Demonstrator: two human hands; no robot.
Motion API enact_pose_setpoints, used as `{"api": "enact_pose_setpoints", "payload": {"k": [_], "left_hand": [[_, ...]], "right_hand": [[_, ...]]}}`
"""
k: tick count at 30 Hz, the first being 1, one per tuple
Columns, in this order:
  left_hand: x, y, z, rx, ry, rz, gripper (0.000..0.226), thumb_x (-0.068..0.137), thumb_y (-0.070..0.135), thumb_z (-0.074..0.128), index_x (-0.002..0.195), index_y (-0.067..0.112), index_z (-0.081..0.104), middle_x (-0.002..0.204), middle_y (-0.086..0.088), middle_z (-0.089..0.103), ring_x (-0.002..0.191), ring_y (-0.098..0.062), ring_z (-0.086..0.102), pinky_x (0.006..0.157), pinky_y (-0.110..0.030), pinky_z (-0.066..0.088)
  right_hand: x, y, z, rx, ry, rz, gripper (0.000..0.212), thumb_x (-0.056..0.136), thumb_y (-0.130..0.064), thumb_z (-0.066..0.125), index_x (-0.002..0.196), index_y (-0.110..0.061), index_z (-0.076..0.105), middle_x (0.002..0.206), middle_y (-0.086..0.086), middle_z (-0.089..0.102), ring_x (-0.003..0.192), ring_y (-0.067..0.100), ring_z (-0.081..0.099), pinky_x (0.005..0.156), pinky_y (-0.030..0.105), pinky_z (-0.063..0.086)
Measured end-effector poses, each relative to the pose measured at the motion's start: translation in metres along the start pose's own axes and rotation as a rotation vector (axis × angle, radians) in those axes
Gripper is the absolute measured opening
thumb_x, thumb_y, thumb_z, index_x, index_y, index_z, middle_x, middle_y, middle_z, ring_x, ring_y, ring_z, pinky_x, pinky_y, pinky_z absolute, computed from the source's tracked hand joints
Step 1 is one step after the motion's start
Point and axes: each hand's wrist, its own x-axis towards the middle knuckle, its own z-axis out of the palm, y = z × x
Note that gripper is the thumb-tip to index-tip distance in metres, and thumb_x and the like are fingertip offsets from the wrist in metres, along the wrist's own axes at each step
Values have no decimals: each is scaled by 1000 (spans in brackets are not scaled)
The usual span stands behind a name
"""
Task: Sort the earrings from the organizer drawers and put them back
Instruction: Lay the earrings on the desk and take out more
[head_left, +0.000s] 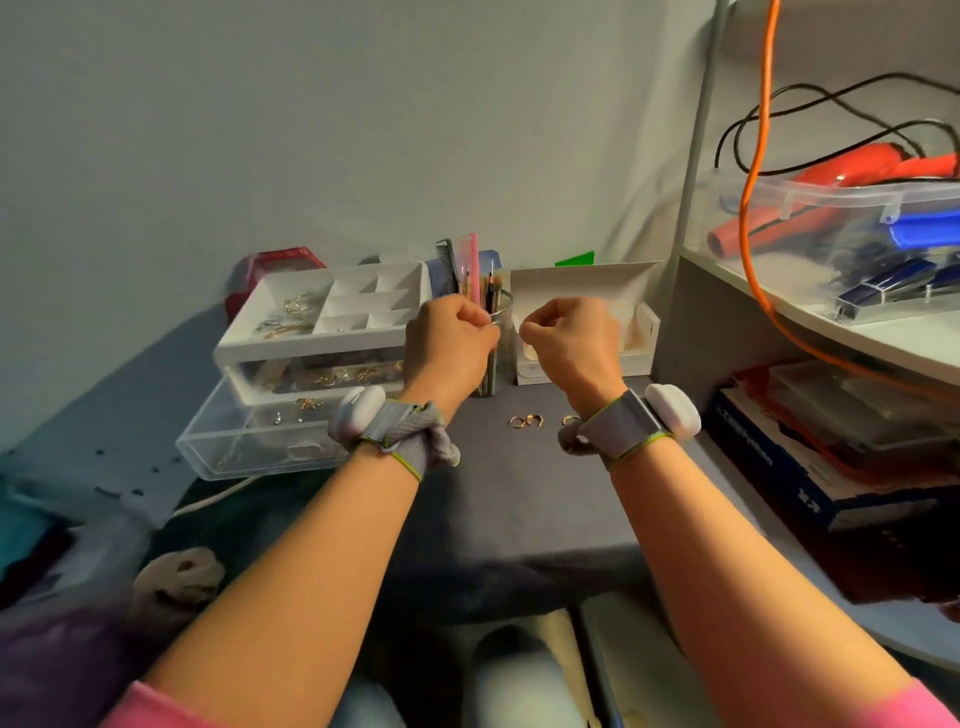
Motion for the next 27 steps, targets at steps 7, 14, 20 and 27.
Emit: {"api": "enact_pose_setpoints", "payload": {"k": [7, 14, 20, 27], "left_hand": [[-1, -22, -49, 8, 56, -59, 13, 77, 10, 72, 71, 21, 68, 72, 1, 70, 76, -19, 68, 76, -34, 58], [-3, -46, -90, 74, 81, -101, 9, 78, 12, 71, 72, 18, 71, 73, 4, 71, 78, -19, 67, 77, -32, 56], [-10, -61, -121, 147, 44, -136, 9, 81, 12, 70, 75, 18, 73, 82, -1, 73, 84, -21, 66, 77, -30, 53], [-18, -74, -149, 201, -55, -187, 9, 79, 10, 75, 76, 17, 71, 84, -2, 70, 83, -20, 62, 73, -28, 46]], "right_hand": [[-17, -29, 33, 26, -70, -54, 8, 78, -9, 65, 77, -9, 73, 71, 6, 67, 66, 22, 60, 63, 34, 53], [-33, -48, 67, -26, -161, -97, 7, 77, -16, 68, 79, -14, 74, 78, 6, 71, 77, 23, 66, 69, 34, 55], [-49, -63, 86, -124, -325, -168, 4, 78, -19, 72, 80, -17, 76, 80, 5, 72, 77, 20, 66, 75, 36, 57], [-66, -78, 103, -271, -491, -230, 11, 72, -25, 79, 81, -19, 76, 82, 4, 73, 79, 20, 67, 78, 39, 58]]}}
